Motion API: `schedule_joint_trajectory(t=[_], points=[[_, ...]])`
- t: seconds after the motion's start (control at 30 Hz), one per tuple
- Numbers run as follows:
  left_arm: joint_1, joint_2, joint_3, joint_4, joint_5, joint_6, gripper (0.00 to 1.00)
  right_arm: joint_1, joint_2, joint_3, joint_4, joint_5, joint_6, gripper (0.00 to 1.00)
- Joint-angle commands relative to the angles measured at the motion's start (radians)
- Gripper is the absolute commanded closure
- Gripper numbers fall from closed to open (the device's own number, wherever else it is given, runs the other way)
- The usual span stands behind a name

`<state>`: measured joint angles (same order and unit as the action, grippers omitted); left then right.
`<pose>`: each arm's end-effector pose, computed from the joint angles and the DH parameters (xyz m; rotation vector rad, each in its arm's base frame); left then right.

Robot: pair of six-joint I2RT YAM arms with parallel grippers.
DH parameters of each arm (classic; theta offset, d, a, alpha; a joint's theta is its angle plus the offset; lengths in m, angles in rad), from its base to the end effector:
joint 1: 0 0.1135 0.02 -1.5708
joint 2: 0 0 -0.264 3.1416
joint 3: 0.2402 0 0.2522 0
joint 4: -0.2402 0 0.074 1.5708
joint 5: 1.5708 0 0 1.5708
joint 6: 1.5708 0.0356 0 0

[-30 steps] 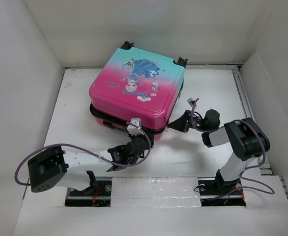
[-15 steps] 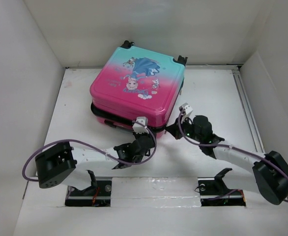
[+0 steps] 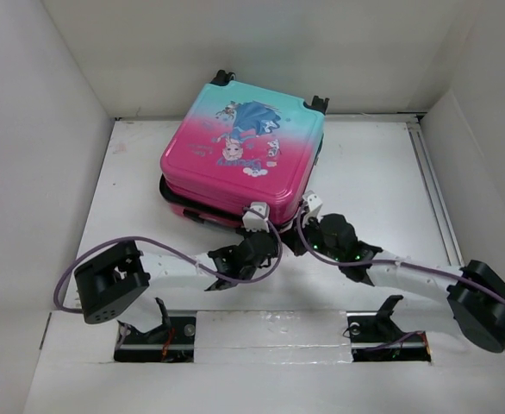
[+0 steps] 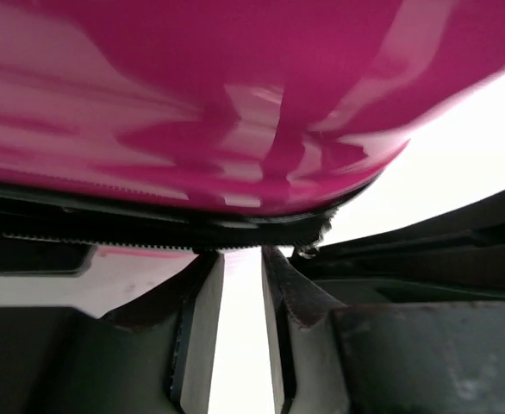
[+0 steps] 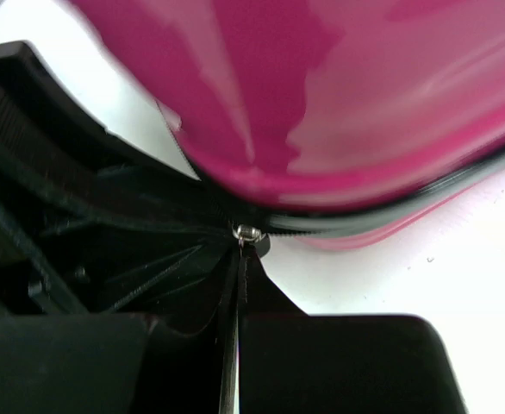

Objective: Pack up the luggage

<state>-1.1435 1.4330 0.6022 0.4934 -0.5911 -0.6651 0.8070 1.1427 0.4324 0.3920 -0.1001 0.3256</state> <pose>0.1386 -0.2566 0.2003 0.0508 1.9063 -0.6878 0.1629 0.1752 0.2052 -0.5419 1.9068 0.8526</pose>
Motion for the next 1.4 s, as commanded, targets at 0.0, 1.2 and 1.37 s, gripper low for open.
schedule_joint_trajectory(t=[0.0,1.2,1.37], points=[[0.028,0.001,0.093,0.184,0.002,0.044,0.78,0.06,0.119,0.06,0.085,-0.067,0.079,1.0],[1.12,-0.549,-0.174,-0.119,0.4,-0.375,0.66,0.021,-0.351,-0.069,-0.279,0.085,0.09,1.0],[1.12,-0.568,-0.251,-0.11,0.513,-0.282,0.66,0.0,-0.46,-0.069,-0.38,0.059,0.081,1.0]])
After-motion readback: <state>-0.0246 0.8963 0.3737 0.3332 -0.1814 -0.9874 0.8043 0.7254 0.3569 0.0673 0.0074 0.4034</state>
